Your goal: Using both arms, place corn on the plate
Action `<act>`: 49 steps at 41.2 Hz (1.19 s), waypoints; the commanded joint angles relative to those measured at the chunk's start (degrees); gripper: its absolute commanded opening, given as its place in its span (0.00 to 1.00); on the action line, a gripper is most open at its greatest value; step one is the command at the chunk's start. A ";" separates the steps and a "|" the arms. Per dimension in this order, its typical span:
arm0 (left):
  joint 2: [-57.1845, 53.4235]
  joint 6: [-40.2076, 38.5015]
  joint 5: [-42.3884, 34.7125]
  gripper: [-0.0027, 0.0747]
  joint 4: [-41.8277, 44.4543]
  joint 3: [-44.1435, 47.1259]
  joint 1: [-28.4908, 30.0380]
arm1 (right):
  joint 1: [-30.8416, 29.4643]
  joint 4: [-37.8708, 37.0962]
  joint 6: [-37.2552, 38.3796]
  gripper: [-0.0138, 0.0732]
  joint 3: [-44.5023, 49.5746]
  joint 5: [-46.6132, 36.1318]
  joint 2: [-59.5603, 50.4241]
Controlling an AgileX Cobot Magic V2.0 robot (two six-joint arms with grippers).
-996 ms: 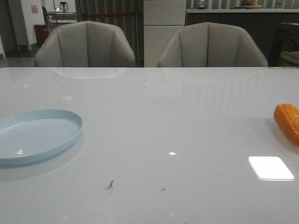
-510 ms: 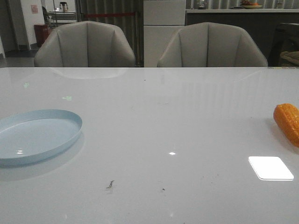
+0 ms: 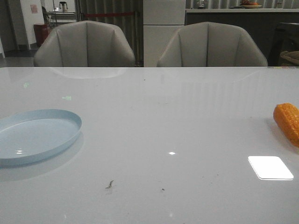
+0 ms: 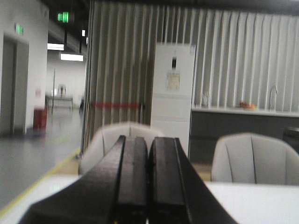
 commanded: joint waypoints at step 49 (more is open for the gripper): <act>58.43 0.19 27.34 0.33 -0.48 -33.95 -0.33 | -0.25 -0.69 -8.12 0.47 -29.14 21.50 52.64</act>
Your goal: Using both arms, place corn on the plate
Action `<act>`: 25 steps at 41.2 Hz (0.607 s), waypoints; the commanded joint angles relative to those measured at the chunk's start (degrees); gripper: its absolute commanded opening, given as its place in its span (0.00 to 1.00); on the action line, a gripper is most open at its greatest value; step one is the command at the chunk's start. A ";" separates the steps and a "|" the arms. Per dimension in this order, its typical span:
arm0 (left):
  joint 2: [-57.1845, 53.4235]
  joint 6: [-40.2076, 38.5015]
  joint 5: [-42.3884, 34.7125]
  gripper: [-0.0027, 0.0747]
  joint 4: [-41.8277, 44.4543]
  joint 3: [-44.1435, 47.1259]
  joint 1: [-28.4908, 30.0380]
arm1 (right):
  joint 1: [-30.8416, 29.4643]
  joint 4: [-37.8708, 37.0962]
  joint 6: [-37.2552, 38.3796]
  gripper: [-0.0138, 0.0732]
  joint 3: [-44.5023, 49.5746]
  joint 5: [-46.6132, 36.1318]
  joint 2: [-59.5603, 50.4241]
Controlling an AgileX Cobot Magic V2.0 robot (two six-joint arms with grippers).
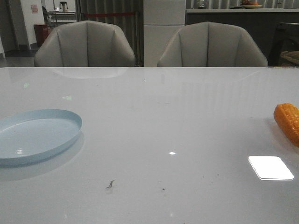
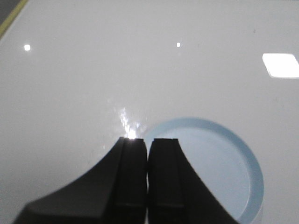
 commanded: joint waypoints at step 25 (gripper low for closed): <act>20.55 -2.80 5.94 0.63 -5.62 -9.45 3.15 | -0.25 1.73 -0.52 0.77 -1.95 1.09 5.66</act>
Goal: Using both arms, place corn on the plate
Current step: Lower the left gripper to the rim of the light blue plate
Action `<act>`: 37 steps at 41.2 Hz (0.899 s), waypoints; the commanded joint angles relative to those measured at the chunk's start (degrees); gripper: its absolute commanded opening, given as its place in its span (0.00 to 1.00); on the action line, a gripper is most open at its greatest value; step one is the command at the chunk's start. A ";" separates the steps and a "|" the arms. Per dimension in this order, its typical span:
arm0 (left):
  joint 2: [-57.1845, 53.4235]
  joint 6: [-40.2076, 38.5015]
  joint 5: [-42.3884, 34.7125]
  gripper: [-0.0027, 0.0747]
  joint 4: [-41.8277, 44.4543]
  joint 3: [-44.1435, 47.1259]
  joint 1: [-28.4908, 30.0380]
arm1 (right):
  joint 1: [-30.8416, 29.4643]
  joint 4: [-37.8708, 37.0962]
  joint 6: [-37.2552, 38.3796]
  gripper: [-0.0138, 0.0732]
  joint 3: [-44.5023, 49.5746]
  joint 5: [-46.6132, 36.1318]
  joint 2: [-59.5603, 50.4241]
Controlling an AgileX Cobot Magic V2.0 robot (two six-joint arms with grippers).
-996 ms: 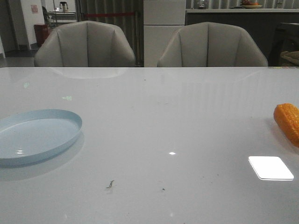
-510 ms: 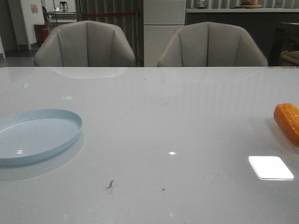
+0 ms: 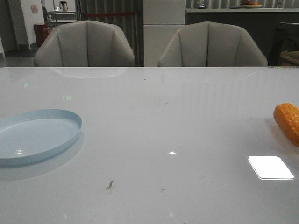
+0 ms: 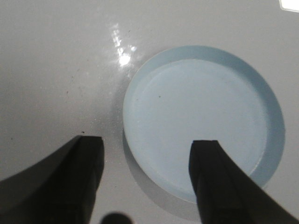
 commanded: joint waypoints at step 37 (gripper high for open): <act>32.05 -1.06 4.17 0.63 -0.52 -21.82 2.18 | -0.25 1.73 -0.52 0.74 -1.95 -1.39 -0.50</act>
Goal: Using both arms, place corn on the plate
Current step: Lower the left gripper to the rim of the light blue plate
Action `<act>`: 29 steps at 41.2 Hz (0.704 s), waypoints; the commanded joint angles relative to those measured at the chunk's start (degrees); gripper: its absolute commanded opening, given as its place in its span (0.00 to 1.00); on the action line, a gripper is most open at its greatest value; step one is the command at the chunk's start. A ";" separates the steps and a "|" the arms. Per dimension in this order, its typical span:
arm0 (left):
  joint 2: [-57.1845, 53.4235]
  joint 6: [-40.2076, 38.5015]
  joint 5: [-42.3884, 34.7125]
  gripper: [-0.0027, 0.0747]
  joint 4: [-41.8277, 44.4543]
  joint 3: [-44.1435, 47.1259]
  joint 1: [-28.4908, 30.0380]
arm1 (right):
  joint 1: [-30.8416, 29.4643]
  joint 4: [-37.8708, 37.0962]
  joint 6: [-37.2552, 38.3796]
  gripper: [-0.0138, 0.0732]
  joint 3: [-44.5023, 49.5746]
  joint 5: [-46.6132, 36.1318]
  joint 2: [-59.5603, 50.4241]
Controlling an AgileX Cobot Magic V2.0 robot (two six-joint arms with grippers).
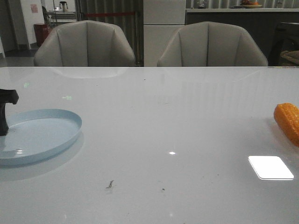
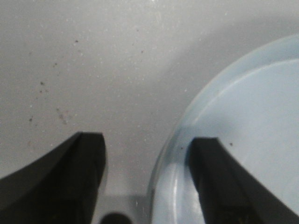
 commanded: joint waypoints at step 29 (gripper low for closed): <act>-1.88 -0.63 8.34 0.17 -9.60 -9.94 -0.02 | -0.25 0.64 -0.52 0.74 -1.95 -2.71 -0.50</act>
